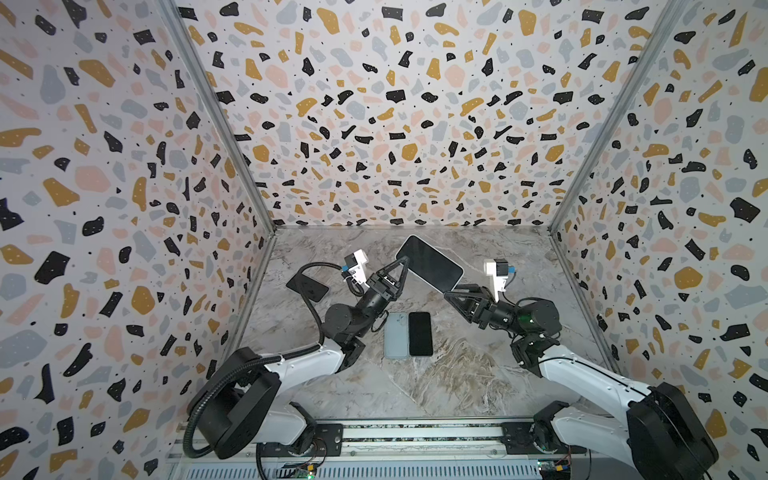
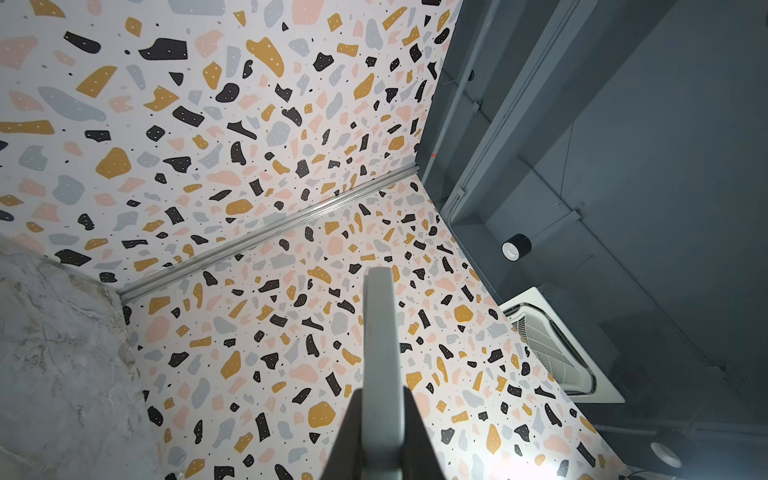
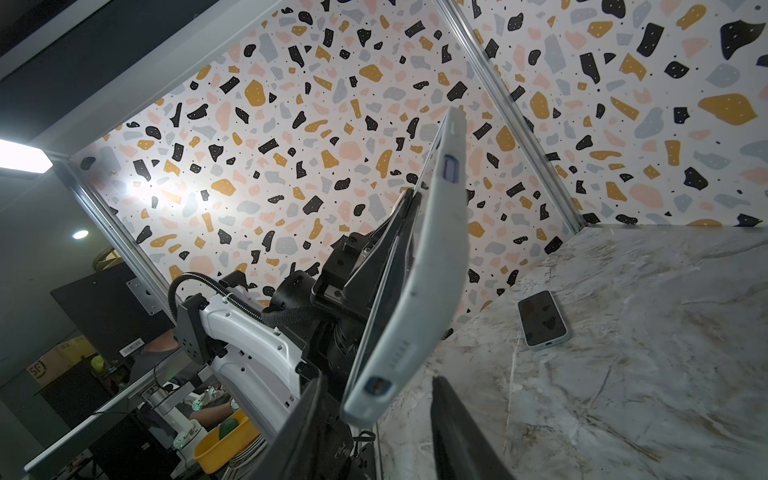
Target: Take the phone out of the phone case
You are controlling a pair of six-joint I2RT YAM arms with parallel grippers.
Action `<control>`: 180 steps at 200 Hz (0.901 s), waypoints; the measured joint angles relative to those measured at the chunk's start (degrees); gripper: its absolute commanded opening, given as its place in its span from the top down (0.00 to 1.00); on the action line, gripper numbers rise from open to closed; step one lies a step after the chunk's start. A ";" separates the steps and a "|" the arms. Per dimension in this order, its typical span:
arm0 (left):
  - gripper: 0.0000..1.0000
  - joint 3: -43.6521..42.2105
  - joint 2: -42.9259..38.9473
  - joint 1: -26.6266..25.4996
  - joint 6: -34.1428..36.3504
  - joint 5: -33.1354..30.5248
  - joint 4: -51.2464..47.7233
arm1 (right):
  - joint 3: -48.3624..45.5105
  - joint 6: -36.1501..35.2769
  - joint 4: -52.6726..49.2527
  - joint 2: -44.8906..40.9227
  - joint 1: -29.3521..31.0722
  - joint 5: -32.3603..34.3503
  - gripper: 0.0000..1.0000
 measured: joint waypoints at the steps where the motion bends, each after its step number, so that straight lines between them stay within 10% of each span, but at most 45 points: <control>1: 1.00 0.00 0.00 0.00 0.00 0.00 0.00 | 0.00 0.00 0.00 0.00 0.00 0.00 0.64; 180: 1.00 0.07 1.03 0.04 -1.92 -0.57 -1.14 | 0.00 -1.42 -2.08 -0.20 0.11 -0.57 0.91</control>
